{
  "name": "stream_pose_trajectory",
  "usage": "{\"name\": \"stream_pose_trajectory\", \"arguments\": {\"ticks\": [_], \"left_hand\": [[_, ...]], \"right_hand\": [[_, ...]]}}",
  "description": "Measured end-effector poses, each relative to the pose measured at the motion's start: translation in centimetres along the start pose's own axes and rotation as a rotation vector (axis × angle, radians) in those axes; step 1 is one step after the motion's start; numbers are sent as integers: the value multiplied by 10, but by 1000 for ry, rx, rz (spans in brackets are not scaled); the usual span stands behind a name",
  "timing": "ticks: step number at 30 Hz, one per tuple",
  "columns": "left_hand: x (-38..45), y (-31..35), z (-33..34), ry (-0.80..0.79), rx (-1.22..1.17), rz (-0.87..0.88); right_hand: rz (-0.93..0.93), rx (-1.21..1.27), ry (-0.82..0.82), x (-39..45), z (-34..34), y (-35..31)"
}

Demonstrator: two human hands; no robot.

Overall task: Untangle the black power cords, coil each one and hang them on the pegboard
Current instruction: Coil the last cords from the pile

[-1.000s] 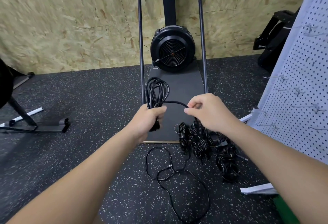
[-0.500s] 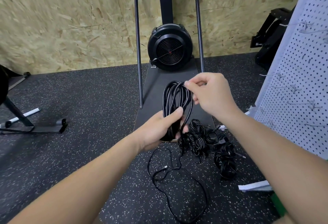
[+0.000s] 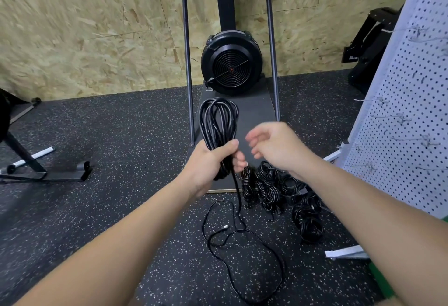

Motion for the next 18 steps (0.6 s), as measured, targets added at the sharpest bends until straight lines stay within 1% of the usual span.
{"name": "stream_pose_trajectory", "arguments": {"ticks": [2, 3, 4, 6, 8, 10, 15, 17, 18], "left_hand": [[3, 2, -5, 38, -36, 11], [4, 2, -8, 57, -63, 16], [6, 3, -11, 76, -95, 23], [8, 9, -17, 104, -148, 50], [9, 15, -26, 144, -164, 75], [8, 21, -38, 210, -142, 93], [5, 27, -78, 417, -41, 118], [5, 26, -89, 452, -26, 98], [5, 24, -92, 464, -25, 83]], "right_hand": [[94, -78, -310, -12, 36, 27], [134, -68, -443, -21, 54, 36], [162, -44, -543, -30, 69, 43], [195, -1, -637, -44, 90, 50], [200, 26, -680, -51, 102, 54], [204, 14, -643, -47, 102, 59], [305, 135, -352, -26, 71, 63], [258, 100, -201, -15, 50, 55], [201, 35, -133, -10, 39, 47]]}}
Point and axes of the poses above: each hand's wrist, its own x-axis towards the middle knuckle, its own z-axis out of the palm, y = z × x, the point moved 8 cm from there along x, towards the middle knuckle, and after that the axes turned 12 degrees about -z, right-handed, at the moved point
